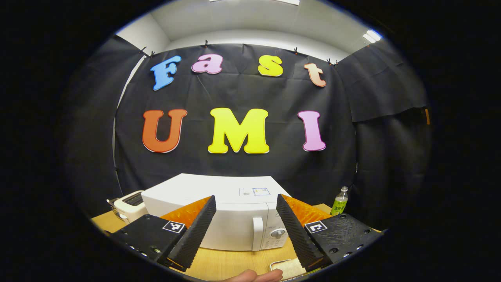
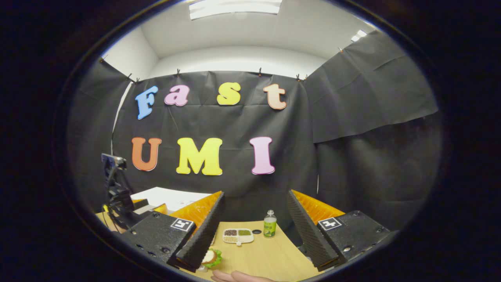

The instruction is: Open the microwave oven with the left hand, put the food in, and close the microwave oven.

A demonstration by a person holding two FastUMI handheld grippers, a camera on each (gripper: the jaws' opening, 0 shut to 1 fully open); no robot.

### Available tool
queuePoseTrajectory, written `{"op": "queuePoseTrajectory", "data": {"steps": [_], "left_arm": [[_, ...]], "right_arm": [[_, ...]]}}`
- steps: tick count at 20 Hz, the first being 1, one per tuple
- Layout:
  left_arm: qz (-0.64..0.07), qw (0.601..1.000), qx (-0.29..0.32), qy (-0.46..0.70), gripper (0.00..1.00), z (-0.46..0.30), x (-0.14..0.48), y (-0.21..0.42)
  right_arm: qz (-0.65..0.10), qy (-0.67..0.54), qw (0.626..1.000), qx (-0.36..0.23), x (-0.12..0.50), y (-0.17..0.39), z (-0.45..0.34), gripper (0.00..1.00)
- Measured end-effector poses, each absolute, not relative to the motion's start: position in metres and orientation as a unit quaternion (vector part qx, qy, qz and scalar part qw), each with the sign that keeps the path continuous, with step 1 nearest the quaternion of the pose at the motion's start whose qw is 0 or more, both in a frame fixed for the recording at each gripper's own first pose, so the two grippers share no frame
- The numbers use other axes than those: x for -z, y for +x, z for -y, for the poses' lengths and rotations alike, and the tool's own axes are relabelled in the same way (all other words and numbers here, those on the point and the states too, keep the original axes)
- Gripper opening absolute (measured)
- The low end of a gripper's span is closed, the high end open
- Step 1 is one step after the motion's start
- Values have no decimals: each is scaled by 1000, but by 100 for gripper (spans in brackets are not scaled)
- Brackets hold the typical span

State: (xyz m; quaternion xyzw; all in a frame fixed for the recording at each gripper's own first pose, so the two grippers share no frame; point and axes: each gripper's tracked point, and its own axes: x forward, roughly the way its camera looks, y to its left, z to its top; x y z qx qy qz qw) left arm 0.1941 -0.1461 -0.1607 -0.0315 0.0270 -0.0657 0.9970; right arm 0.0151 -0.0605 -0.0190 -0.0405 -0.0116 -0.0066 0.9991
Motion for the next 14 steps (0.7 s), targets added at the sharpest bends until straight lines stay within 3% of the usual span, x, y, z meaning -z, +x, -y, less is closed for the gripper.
{"op": "queuePoseTrajectory", "data": {"steps": [7, 8, 10, 11, 12, 13, 14], "left_arm": [[-77, 995, 68, -21, 95, 180, 259, 231], [-81, 994, 65, -19, 95, 180, 267, 233], [-90, 994, 63, -17, 95, 182, 280, 241], [-87, 994, 62, -15, 95, 182, 282, 244], [-82, 995, 61, -16, 95, 182, 285, 247], [-81, 995, 62, -19, 93, 182, 287, 250], [-84, 995, 58, -19, 78, 180, 290, 252]], "right_arm": [[18, -48, 999, 0, 20, 13, 72, 92], [17, -47, 999, -1, 22, 14, 72, 100], [8, -55, 998, -2, 26, 18, 71, 100], [5, -60, 998, 0, 26, 19, 72, 91], [3, -64, 998, 1, 27, 19, 72, 92], [2, -65, 998, 1, 26, 19, 72, 92], [1, -65, 998, 0, 26, 17, 73, 92]]}}
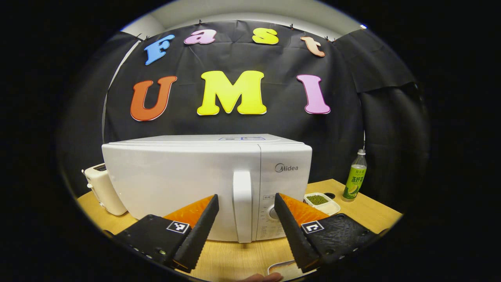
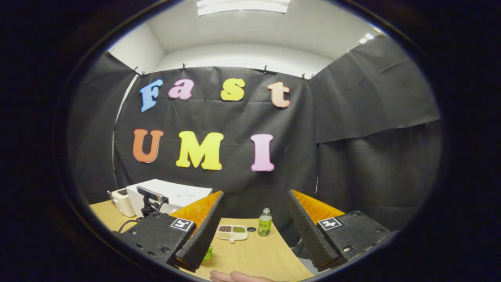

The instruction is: Open the microwave oven with the left hand, put the food in, and close the microwave oven.

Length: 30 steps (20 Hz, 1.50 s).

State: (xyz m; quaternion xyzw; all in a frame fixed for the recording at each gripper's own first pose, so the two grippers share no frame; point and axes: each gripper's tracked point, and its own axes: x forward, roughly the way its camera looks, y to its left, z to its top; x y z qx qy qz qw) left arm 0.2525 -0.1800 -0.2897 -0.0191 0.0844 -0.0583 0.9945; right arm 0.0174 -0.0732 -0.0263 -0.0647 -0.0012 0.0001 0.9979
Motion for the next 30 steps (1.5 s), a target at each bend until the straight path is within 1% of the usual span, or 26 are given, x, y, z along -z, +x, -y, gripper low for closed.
{"op": "queuePoseTrajectory", "data": {"steps": [1, 2, 3, 4, 5, 6, 7, 8, 9, 12, 14, 15, 16, 17, 18, 19, 22, 23, 24, 25, 26, 30], "left_arm": [[-80, 996, 43, -13, 74, 171, 291, 257], [-78, 997, 14, -7, 69, 156, 294, 262], [-85, 996, 21, -14, 68, 158, 302, 266], [-96, 994, 33, -32, 71, 159, 304, 266], [-93, 994, 35, -49, 73, 160, 305, 265], [-93, 994, 37, -48, 73, 162, 306, 265], [-91, 995, 37, -37, 72, 162, 304, 266], [-91, 995, 35, -28, 73, 161, 304, 266], [-90, 995, 32, -23, 72, 161, 306, 265], [-85, 996, 34, -10, 72, 161, 306, 265], [-87, 995, 52, -4, 67, 166, 306, 263], [-87, 993, 75, -1, 48, 179, 307, 262], [-84, 993, 80, 11, 38, 182, 302, 254], [-85, 993, 81, 22, 19, 179, 306, 261], [-86, 993, 84, 21, 19, 178, 307, 261], [-90, 992, 89, 9, 13, 180, 308, 261], [-105, 989, 98, -31, 13, 181, 308, 258], [-109, 989, 97, -24, 4, 179, 308, 249], [-93, 991, 96, -16, 4, 178, 304, 248], [-95, 990, 103, -14, 4, 175, 306, 236], [-86, 989, 115, -21, 4, 173, 301, 224], [-77, 987, 143, -20, 4, 159, 301, 186]], "right_arm": [[2, -65, 998, 0, 25, 17, 74, 92], [2, -65, 998, 0, 26, 17, 76, 92], [2, -64, 998, 0, 26, 16, 76, 92], [2, -64, 998, -1, 26, 13, 77, 92], [3, -63, 998, -2, 26, 12, 78, 100], [3, -64, 998, -3, 26, 11, 79, 100], [4, -63, 998, -3, 26, 10, 81, 92], [3, -62, 998, -3, 27, 9, 81, 92], [2, -61, 998, -4, 28, 8, 81, 100], [-1, -58, 998, -7, 29, 6, 82, 100], [-2, -56, 998, -6, 29, 5, 85, 100], [-3, -57, 998, -6, 30, 5, 85, 100], [-5, -58, 998, -7, 31, 4, 84, 100], [-7, -59, 998, -7, 32, 3, 84, 100], [-9, -58, 998, -7, 33, 2, 85, 92], [-10, -58, 998, -7, 33, 1, 86, 92], [-7, -60, 998, -4, 33, -3, 91, 92], [-8, -62, 998, -1, 34, -3, 94, 92], [-10, -66, 998, 1, 37, -2, 96, 92], [-13, -68, 998, 3, 39, -1, 97, 100], [-16, -70, 997, 5, 41, 0, 99, 92], [-22, -68, 997, 4, 50, 2, 96, 92]]}}
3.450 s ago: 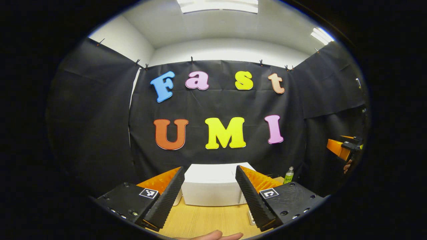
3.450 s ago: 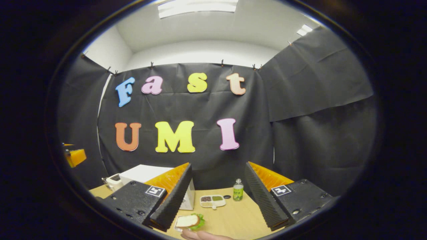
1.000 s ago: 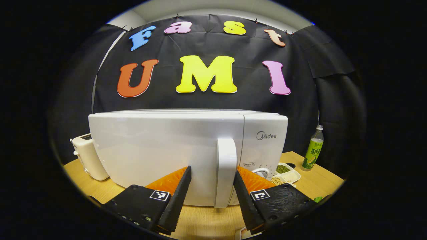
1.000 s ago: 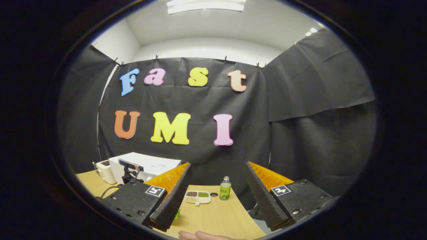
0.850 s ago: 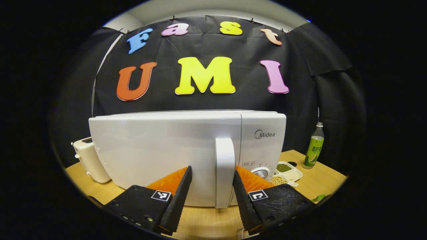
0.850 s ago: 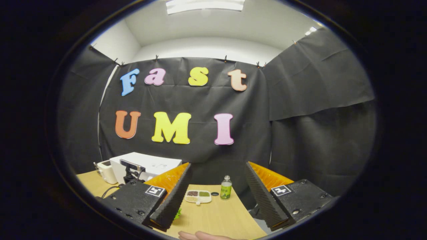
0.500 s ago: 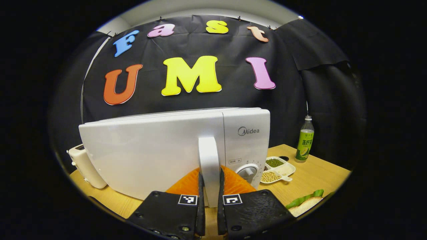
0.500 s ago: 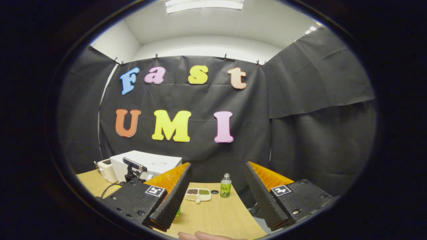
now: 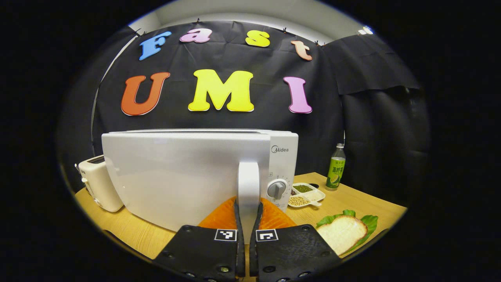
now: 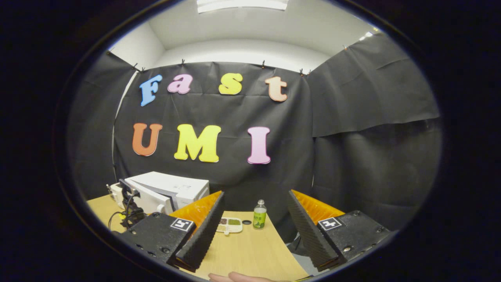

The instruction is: Open the microwave oven with the left hand, put the food in, and close the microwave oven.

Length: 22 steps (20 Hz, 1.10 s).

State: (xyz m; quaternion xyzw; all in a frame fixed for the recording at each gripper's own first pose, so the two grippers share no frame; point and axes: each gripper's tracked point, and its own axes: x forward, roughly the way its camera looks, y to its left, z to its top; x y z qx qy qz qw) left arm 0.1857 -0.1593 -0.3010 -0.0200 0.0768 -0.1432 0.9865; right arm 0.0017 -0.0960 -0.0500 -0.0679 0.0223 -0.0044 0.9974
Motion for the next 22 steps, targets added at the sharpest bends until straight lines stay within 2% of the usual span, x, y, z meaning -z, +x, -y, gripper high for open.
{"op": "queuePoseTrajectory", "data": {"steps": [7, 8, 9, 10, 11, 12, 17, 18, 19, 21, 22], "left_arm": [[-73, 980, 185, -26, 4, 125, 301, 129], [-75, 978, 194, -25, 4, 118, 301, 120], [-72, 977, 201, -25, 3, 111, 300, 110], [-70, 976, 205, -22, 4, 102, 300, 101], [-66, 975, 209, -24, 4, 92, 300, 92], [-64, 975, 212, -33, 4, 83, 300, 84], [-70, 975, 208, -44, 3, 20, 305, 44], [-84, 977, 191, -48, 17, 1, 307, 34], [-99, 983, 148, -41, 26, -28, 311, 21], [-111, 989, 87, -33, 93, -72, 310, -4], [-101, 992, 63, -30, 95, -88, 300, -14]], "right_arm": [[-35, -73, 997, 6, 67, -4, 79, 92], [-32, -76, 997, 9, 66, -3, 75, 100], [-32, -79, 996, 9, 66, -2, 71, 92], [-38, -79, 996, 5, 71, -3, 65, 91], [-47, -75, 996, -2, 75, -4, 57, 100], [-54, -73, 996, -14, 79, -5, 48, 92], [-82, -86, 992, -51, 99, 0, 14, 92], [-86, -87, 991, -54, 104, 2, 9, 94], [-90, -86, 991, -57, 107, 5, 4, 94], [-98, -83, 990, -65, 113, 12, -4, 96], [-102, -83, 989, -68, 118, 17, -7, 100]]}}
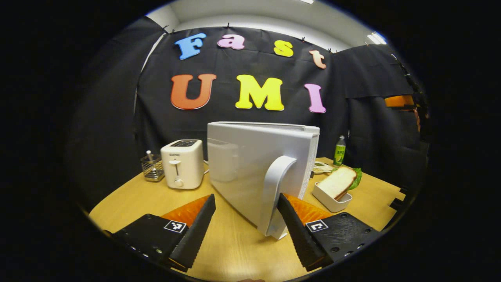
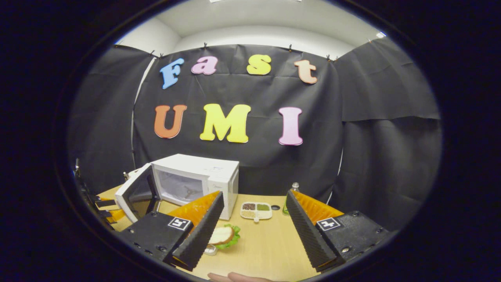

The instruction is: Open the microwave oven with the left hand, put the food in, and close the microwave oven.

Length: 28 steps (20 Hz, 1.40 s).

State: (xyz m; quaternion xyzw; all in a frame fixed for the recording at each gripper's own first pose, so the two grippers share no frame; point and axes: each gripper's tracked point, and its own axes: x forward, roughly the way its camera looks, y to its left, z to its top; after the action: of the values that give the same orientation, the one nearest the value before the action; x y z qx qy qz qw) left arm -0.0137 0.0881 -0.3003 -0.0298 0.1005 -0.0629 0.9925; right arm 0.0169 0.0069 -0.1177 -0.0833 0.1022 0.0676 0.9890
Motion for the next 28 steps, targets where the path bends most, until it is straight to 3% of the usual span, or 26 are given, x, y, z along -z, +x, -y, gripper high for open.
{"op": "queuePoseTrajectory", "data": {"steps": [6, 7, 8, 9, 10, 18, 20, 22, 23, 28], "left_arm": [[-88, 996, -5, -23, 94, -130, 255, -54], [-88, 996, -12, -20, 81, -132, 247, -56], [-89, 996, -18, -16, 94, -129, 240, -58], [-87, 996, -24, -11, 82, -128, 232, -57], [-84, 996, -26, -4, 94, -125, 221, -56], [-34, 999, -42, 5, 95, -94, 156, -25], [-29, 999, -45, 5, 95, -88, 152, -15], [-27, 998, -49, 3, 95, -80, 150, -10], [-29, 998, -47, 4, 95, -74, 149, -7], [-25, 998, -48, -23, 95, -50, 142, 4]], "right_arm": [[-142, -87, 983, -74, 144, 47, -7, 96], [-149, -90, 982, -75, 147, 52, -6, 100], [-157, -92, 980, -80, 151, 56, -5, 96], [-167, -93, 978, -87, 156, 59, -5, 96], [-177, -93, 976, -92, 161, 62, -3, 100], [-255, -53, 963, -77, 199, 100, 33, 96], [-300, -28, 949, -92, 219, 105, 35, 100], [-347, 1, 930, -120, 240, 111, 28, 91], [-369, 19, 919, -138, 249, 113, 23, 98], [-499, 107, 827, -237, 309, 101, -6, 99]]}}
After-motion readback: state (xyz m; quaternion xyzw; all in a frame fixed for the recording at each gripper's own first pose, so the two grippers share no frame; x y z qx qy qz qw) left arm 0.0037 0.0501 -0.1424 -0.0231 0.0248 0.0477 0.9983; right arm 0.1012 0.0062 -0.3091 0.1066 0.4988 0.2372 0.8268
